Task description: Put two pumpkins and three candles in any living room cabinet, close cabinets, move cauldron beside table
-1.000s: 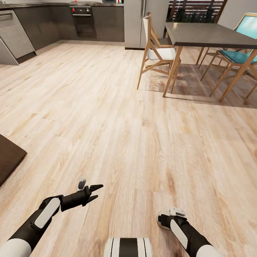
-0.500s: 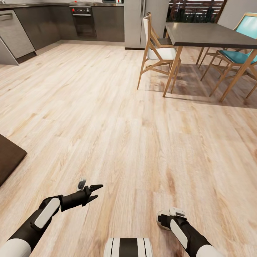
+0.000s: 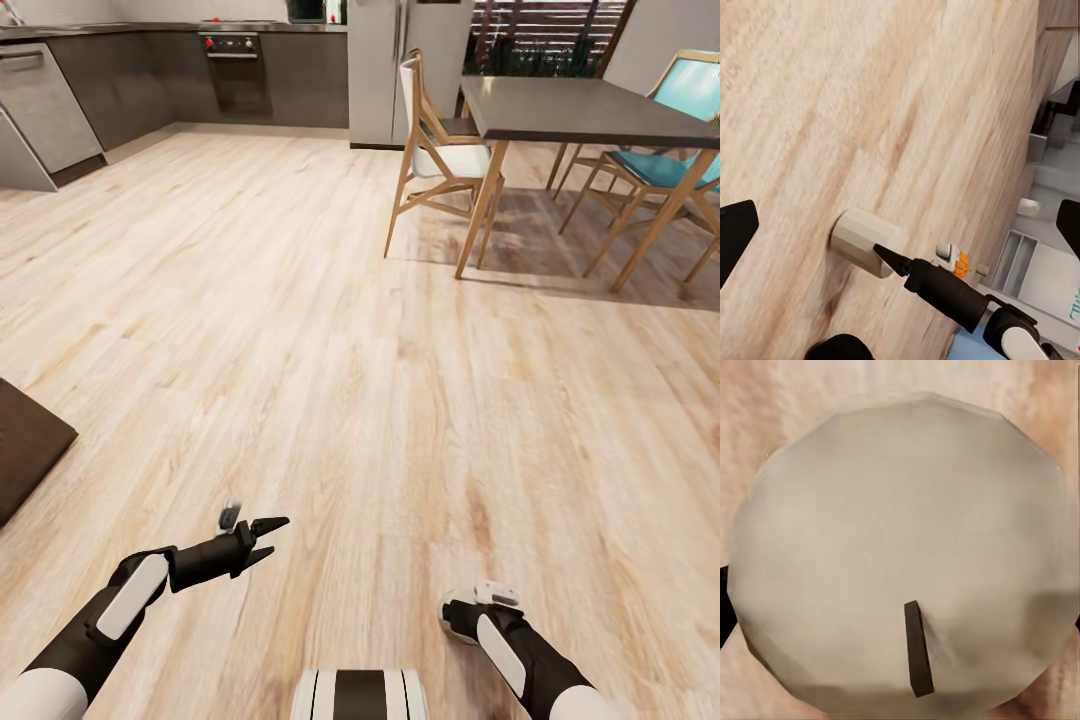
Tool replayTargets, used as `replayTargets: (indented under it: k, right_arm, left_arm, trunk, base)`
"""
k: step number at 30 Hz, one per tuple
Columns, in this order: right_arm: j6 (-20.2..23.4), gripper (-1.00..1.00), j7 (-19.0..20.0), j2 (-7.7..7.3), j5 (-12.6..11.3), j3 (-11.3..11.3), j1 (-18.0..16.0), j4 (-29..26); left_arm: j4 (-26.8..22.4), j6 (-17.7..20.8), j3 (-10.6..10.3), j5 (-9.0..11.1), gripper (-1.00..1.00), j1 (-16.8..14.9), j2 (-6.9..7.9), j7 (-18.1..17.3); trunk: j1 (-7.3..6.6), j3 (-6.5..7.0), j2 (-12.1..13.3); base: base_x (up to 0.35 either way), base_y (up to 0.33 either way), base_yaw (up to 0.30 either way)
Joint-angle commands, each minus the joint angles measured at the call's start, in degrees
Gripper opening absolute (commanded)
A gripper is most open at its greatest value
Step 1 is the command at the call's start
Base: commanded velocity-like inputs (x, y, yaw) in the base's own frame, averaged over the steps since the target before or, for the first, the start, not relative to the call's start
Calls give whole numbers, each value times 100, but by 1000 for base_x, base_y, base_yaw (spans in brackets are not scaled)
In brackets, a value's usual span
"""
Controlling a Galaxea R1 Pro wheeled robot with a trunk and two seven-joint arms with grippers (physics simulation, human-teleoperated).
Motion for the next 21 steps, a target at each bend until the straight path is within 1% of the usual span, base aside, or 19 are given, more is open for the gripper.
replayTargets:
  k: [1, 21]
  right_arm:
    - [21, -100, -53, -9, -58, 48, -1, -11]
    - [13, -100, 21, -19, -60, 31, 2, -102]
  left_arm:
    - [1, 11, -11, 8, 100, -3, 3, -12]
    - [1, 8, -11, -10, 100, -3, -1, -10]
  trunk:
    - [-3, 19, 0]
    - [-55, 462, 27]
  base:
    - [0, 0, 0]
    - [0, 0, 0]
